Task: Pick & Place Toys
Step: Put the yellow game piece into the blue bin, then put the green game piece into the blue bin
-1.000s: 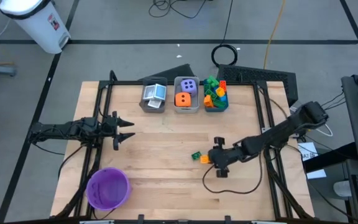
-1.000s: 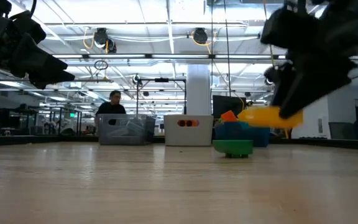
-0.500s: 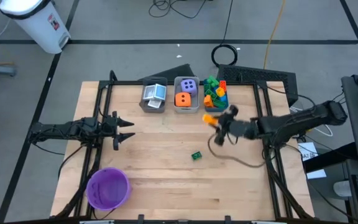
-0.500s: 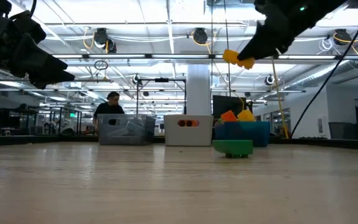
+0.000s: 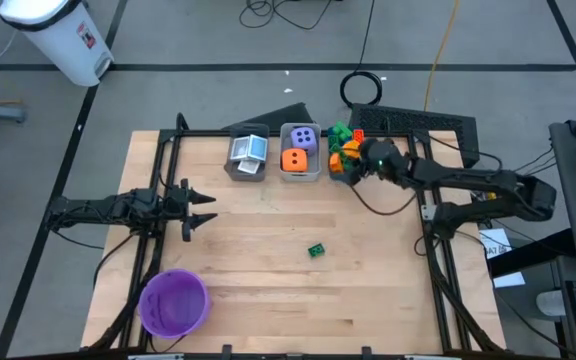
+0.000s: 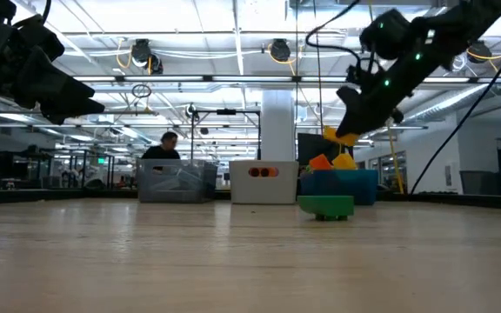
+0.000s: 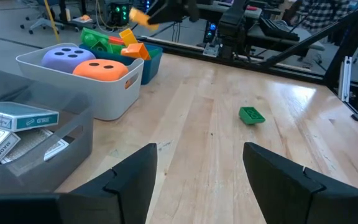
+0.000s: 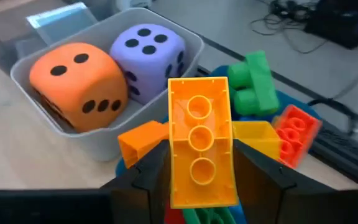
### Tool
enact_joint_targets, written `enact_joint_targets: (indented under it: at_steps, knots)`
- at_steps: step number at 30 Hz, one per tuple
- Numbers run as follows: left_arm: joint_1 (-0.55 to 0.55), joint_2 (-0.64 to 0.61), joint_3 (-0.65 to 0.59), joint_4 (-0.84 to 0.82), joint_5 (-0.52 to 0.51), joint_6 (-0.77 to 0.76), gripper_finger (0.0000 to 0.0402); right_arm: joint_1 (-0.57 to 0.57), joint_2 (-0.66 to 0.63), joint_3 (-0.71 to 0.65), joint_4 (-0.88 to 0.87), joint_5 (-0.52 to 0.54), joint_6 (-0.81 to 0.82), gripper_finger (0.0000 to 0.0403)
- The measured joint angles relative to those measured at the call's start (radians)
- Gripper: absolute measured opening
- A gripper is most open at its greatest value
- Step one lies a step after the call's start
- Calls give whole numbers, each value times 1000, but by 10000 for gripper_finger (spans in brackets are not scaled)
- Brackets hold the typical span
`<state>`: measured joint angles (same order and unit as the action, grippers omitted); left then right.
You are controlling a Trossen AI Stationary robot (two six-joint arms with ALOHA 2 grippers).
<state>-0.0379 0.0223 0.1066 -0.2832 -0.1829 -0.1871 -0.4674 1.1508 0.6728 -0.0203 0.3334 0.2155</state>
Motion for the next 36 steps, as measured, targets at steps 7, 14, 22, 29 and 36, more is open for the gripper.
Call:
enact_joint_targets:
  at_steps: [7, 14, 22, 29, 36]
  knots:
    - [0, 0, 0, 0, 0, 0, 246, -95, 126, -34, 127, -76, -19, 142]
    - [0, 0, 0, 0, 0, 0, 246, -94, 217, -34, 151, -79, -19, 147]
    - [0, 0, 0, 0, 0, 0, 246, -87, 229, -34, 168, -77, -9, 163]
    - [0, 0, 0, 0, 0, 0, 246, -60, 182, -34, 193, -74, -22, 208]
    - [0, 0, 0, 0, 0, 0, 246, -7, 95, -34, 195, -103, -48, 253]
